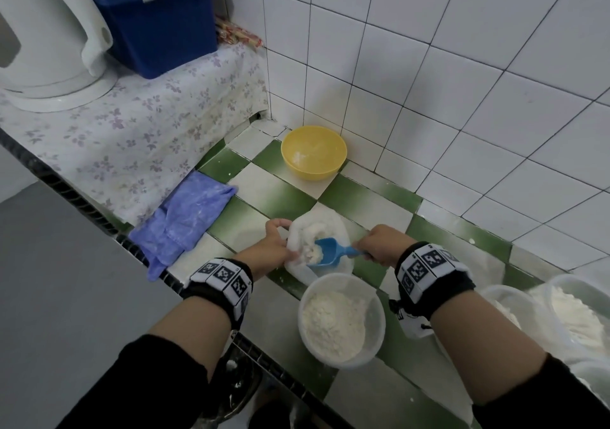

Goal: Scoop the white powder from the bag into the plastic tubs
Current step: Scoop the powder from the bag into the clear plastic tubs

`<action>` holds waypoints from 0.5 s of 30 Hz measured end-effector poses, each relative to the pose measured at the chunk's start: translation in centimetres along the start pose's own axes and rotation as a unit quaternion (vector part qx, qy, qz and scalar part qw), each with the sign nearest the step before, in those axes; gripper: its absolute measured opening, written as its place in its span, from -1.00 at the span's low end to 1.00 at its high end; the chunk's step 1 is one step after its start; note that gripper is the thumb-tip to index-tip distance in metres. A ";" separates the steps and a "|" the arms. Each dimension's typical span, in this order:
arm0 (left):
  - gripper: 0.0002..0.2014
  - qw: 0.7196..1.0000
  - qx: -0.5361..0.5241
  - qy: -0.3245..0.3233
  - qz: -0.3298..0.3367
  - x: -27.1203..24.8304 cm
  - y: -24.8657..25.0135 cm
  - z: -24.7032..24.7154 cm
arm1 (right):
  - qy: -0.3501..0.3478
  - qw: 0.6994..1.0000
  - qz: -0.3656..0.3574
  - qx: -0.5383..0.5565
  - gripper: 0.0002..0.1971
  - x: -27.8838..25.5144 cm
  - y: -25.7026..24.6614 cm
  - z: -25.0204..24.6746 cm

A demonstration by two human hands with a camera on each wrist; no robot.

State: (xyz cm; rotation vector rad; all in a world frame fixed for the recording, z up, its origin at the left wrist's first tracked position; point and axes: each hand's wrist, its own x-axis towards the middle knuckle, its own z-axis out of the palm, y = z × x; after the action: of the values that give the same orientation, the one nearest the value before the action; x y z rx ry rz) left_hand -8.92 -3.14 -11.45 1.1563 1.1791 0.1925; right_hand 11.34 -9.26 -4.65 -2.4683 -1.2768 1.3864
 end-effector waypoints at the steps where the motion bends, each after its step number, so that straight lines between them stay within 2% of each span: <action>1: -0.41 1.000 -0.011 -0.006 -0.001 0.0 0.0 0.1 | -0.003 1.000 0.000 0.014 -0.71 0.1 0.3 0.2; 3: -0.40 1.000 -0.025 0.008 0.003 0.1 -0.2 0.0 | -0.005 0.999 0.005 0.039 -0.71 0.2 0.7 0.4; 8: -0.37 0.995 -0.040 0.089 0.028 0.1 -1.5 -1.0 | -0.004 0.998 0.008 0.064 -0.73 0.2 1.4 0.2; 11: -0.45 0.995 -0.002 0.096 0.025 0.2 -1.9 -1.9 | -0.007 0.997 -0.004 0.078 -0.81 -0.1 1.4 -0.8; 15: -0.48 0.993 0.077 0.089 0.009 0.6 -1.7 -2.7 | 0.005 0.998 -0.030 0.047 -0.73 -0.6 0.4 -2.4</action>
State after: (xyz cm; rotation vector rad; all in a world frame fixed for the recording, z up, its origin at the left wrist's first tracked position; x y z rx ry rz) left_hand -11.51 -1.91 -13.00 1.3048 1.3601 0.2253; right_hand 13.14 -9.08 -2.92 -2.3529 -1.2440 1.3839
